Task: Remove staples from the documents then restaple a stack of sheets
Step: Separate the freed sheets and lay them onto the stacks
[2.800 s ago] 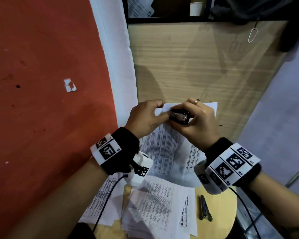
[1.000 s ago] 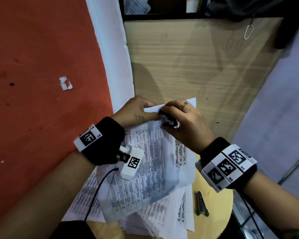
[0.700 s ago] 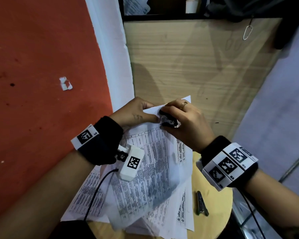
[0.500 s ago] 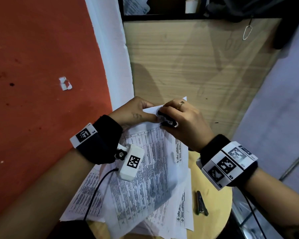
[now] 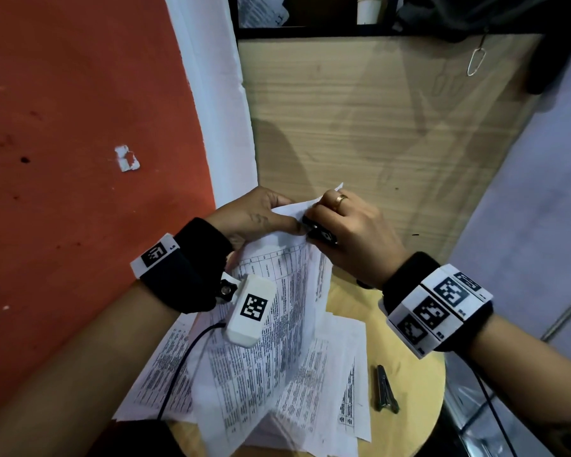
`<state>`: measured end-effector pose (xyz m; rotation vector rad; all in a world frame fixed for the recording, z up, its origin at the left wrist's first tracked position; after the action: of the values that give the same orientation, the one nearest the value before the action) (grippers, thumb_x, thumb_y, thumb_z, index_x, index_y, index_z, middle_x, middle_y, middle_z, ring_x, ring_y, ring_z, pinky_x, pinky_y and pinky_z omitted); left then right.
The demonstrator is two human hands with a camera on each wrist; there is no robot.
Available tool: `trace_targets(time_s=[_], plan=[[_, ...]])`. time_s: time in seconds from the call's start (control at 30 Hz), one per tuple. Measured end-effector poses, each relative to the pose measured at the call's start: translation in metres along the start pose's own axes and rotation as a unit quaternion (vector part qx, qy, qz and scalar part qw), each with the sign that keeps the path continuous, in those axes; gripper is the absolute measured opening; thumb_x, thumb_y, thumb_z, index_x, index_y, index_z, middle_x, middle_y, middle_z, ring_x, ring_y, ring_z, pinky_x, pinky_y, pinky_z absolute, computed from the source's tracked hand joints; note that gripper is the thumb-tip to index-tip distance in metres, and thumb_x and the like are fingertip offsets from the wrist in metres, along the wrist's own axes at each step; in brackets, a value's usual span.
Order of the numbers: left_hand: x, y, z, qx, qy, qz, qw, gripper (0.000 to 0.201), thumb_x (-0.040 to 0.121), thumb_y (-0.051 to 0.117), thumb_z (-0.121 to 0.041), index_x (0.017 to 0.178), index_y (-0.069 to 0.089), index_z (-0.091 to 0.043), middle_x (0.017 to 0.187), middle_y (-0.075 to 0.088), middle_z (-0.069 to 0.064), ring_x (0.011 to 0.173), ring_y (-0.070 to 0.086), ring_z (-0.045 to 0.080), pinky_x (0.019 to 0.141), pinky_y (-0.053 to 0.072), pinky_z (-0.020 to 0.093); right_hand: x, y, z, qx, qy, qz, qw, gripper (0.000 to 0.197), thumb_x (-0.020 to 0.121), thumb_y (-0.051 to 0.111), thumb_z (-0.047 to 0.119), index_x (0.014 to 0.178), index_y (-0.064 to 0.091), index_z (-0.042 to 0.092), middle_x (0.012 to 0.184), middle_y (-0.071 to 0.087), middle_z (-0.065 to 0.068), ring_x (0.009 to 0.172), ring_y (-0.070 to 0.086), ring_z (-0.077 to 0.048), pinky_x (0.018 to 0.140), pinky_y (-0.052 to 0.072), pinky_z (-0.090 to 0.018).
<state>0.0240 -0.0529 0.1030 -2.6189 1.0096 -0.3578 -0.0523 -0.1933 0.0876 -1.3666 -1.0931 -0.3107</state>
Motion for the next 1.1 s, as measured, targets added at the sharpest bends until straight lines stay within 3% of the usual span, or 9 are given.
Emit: trace_targets(time_s=[0.2,0.3,0.4,0.53,0.67,0.83,0.93,1.1], plan=[[-0.001,0.000,0.000,0.009,0.010,0.010,1.000,0.019,0.077,0.067,0.004,0.070,0.069,-0.014,0.057,0.066,-0.007,0.052,0.058,0.002,0.052,0.043,0.011,-0.003,0.001,-0.001,0.015,0.012,-0.001,1.000,0.014,0.070,0.070,0.013,0.078,0.065,0.002,0.075,0.059,-0.011,0.065,0.058,-0.031,0.048,0.046,-0.031],[-0.001,0.001,0.000,-0.006,0.039,0.020,0.999,0.006,0.075,0.073,-0.009,0.076,0.071,-0.014,0.065,0.068,-0.009,0.062,0.059,0.000,0.061,0.045,0.011,-0.001,-0.001,-0.001,0.043,0.040,-0.013,0.998,0.018,0.069,0.072,0.014,0.079,0.065,0.002,0.075,0.061,-0.010,0.065,0.058,-0.030,0.051,0.047,-0.030],[-0.001,0.000,0.001,-0.026,0.072,0.009,0.997,0.022,0.066,0.074,-0.023,0.084,0.072,-0.010,0.076,0.071,-0.005,0.072,0.062,0.004,0.070,0.048,0.014,-0.001,-0.005,-0.004,0.136,0.096,-0.038,0.985,0.022,0.069,0.075,0.017,0.084,0.066,0.003,0.077,0.060,-0.007,0.067,0.056,-0.022,0.057,0.047,-0.033],[-0.002,0.000,-0.003,-0.048,0.102,0.000,0.994,0.017,0.067,0.071,-0.018,0.083,0.071,-0.009,0.071,0.071,-0.007,0.068,0.064,0.002,0.068,0.049,0.014,-0.002,-0.009,-0.006,0.201,0.147,-0.082,0.965,0.029,0.064,0.083,0.018,0.084,0.068,0.003,0.078,0.063,-0.007,0.073,0.054,-0.009,0.066,0.043,-0.019],[-0.002,0.001,-0.005,-0.052,0.121,-0.006,0.991,0.005,0.075,0.068,-0.011,0.080,0.071,-0.012,0.069,0.069,-0.007,0.065,0.062,0.002,0.063,0.048,0.014,-0.003,-0.010,-0.004,0.217,0.182,-0.108,0.953,0.030,0.064,0.083,0.019,0.085,0.069,0.003,0.080,0.066,-0.008,0.076,0.058,-0.014,0.068,0.046,-0.024],[0.001,-0.003,0.005,0.010,0.131,-0.084,0.988,0.021,0.083,0.067,-0.004,0.067,0.064,-0.017,0.056,0.062,-0.015,0.055,0.056,-0.005,0.056,0.042,0.011,0.001,-0.017,-0.008,0.234,0.204,-0.155,0.938,0.029,0.064,0.083,0.021,0.083,0.069,0.004,0.080,0.067,-0.006,0.075,0.060,-0.009,0.070,0.046,-0.017],[0.005,-0.007,0.016,0.037,0.129,-0.142,0.981,0.013,0.074,0.076,-0.020,0.065,0.068,-0.014,0.064,0.060,-0.010,0.063,0.056,0.006,0.065,0.043,0.023,-0.002,-0.013,-0.013,0.204,0.209,-0.143,0.946,0.028,0.063,0.083,0.021,0.081,0.069,0.004,0.077,0.066,-0.004,0.073,0.057,-0.007,0.069,0.043,-0.011],[0.005,-0.014,0.020,0.092,0.132,-0.161,0.974,0.023,0.074,0.079,-0.016,0.060,0.067,-0.031,0.055,0.061,-0.020,0.057,0.054,-0.005,0.062,0.041,0.021,-0.026,0.011,-0.020,0.167,0.253,-0.093,0.948,0.029,0.061,0.082,0.028,0.079,0.068,0.009,0.076,0.066,-0.003,0.073,0.055,-0.009,0.066,0.038,-0.013]])
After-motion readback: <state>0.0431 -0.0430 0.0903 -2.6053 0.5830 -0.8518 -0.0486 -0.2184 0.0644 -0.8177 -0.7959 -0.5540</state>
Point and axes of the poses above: each hand's wrist, its own x-axis towards the middle knuckle, its own y-axis out of the palm, z = x × y, the point moved 2 cm from there along x, towards the middle knuckle
